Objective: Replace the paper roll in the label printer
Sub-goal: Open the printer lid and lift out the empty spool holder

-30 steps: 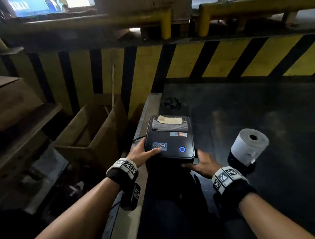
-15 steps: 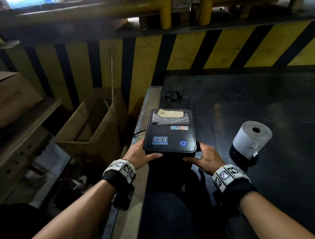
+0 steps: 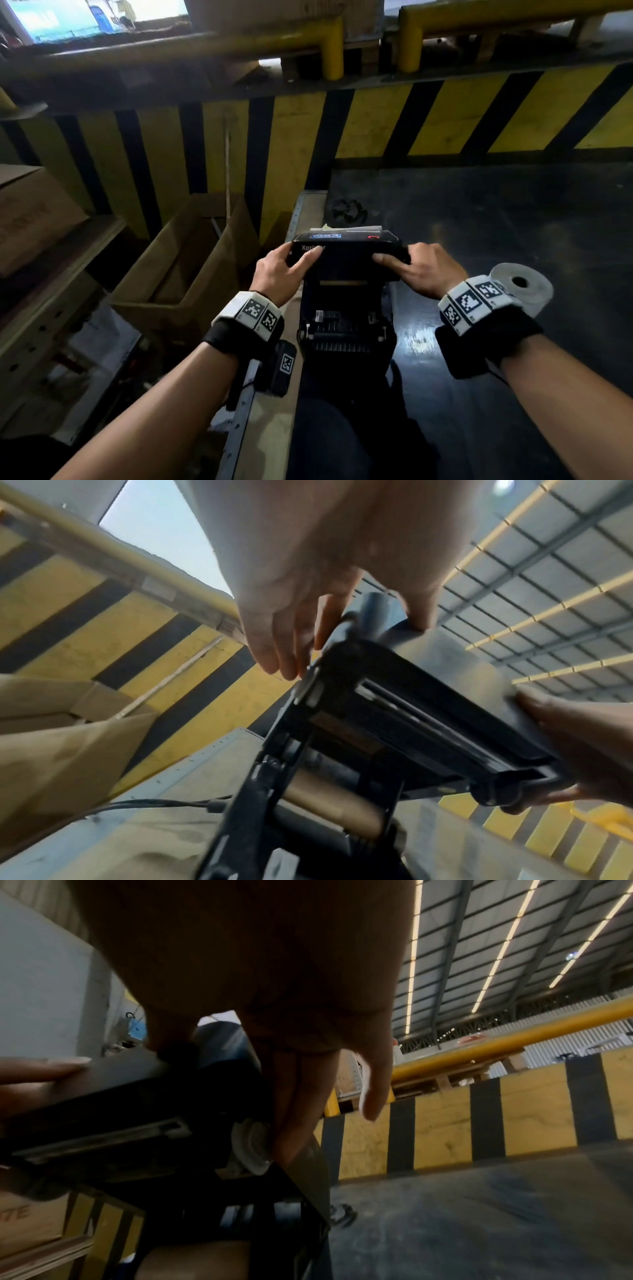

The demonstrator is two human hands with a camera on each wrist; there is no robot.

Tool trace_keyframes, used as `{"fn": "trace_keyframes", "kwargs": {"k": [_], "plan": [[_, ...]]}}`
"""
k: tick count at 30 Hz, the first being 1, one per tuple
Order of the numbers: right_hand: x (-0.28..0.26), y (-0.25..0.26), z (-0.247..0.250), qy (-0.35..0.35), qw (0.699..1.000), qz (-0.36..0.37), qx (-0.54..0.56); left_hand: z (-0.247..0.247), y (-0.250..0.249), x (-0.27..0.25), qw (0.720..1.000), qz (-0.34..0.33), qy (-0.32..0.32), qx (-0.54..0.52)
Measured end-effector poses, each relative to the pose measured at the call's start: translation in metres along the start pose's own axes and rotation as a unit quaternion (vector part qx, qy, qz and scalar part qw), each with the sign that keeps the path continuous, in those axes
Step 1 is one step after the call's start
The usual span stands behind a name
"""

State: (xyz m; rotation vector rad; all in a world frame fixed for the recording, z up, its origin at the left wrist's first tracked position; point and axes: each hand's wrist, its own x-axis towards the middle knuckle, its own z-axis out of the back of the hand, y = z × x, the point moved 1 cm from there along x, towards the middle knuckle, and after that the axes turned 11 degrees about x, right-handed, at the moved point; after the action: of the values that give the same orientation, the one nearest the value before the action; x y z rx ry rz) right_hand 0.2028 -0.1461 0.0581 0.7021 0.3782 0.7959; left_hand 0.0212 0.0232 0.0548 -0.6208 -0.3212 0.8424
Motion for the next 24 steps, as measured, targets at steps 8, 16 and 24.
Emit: {"fn": "trace_keyframes", "kwargs": {"k": [8, 16, 24], "plan": [[0.051, 0.032, 0.022, -0.050, 0.997, -0.056, 0.020, 0.014, -0.028, 0.050, 0.987, 0.018, -0.048, -0.153], [0.070, 0.035, 0.029, -0.109, 0.989, 0.050, 0.087, 0.005, -0.037, 0.094, 0.980, 0.031, -0.050, -0.188], [0.079, 0.024, 0.018, -0.050, 0.994, 0.061, 0.072, -0.002, -0.038, 0.113, 0.988, 0.025, -0.070, -0.137]]}}
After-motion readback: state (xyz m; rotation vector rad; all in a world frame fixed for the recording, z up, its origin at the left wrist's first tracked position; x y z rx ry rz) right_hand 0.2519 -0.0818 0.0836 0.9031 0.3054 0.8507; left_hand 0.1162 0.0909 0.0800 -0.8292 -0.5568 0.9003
